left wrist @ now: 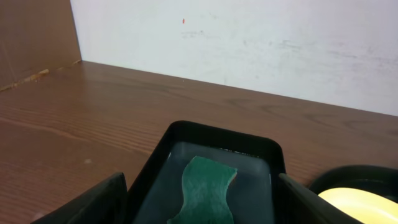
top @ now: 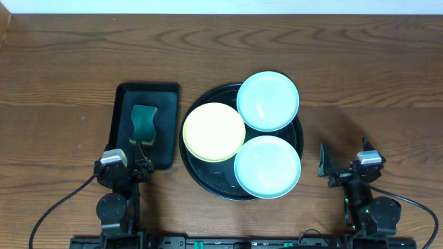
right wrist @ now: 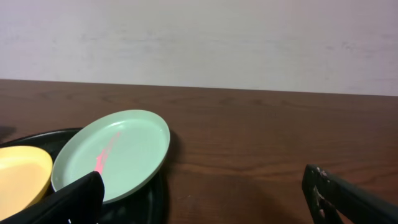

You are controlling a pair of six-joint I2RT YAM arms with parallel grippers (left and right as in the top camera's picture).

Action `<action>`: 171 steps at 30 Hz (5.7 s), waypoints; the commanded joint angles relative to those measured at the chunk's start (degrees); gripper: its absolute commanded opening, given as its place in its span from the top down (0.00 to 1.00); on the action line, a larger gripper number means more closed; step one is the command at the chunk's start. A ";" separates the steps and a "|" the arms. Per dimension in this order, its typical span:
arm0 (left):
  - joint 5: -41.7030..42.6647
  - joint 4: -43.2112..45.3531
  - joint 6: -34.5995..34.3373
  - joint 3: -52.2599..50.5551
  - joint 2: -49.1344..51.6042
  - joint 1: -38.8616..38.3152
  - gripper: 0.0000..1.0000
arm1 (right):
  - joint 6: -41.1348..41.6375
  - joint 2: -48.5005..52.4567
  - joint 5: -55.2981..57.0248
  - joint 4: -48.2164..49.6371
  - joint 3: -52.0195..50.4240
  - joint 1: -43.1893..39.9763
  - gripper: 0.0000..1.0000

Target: Clean dirty plates on tray and stack at the side

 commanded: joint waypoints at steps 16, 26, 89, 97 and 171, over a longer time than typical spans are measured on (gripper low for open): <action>-0.46 -2.78 0.31 -0.70 -0.33 0.39 0.25 | 0.81 -0.20 0.31 -0.04 -0.24 0.57 0.01; -0.48 -2.78 0.33 -0.70 -0.33 0.39 0.25 | 0.81 -0.20 0.33 -0.04 -0.24 0.55 0.01; 8.39 -13.81 0.35 23.37 25.20 0.39 0.25 | 9.40 18.21 -10.64 2.12 15.06 0.55 0.01; 11.30 -36.11 0.33 51.25 46.82 0.39 0.25 | 9.42 43.78 -16.04 -6.60 35.43 0.57 0.01; 5.01 -54.80 -5.97 75.14 83.62 0.39 0.25 | 34.07 120.61 6.64 -45.86 85.24 39.78 0.83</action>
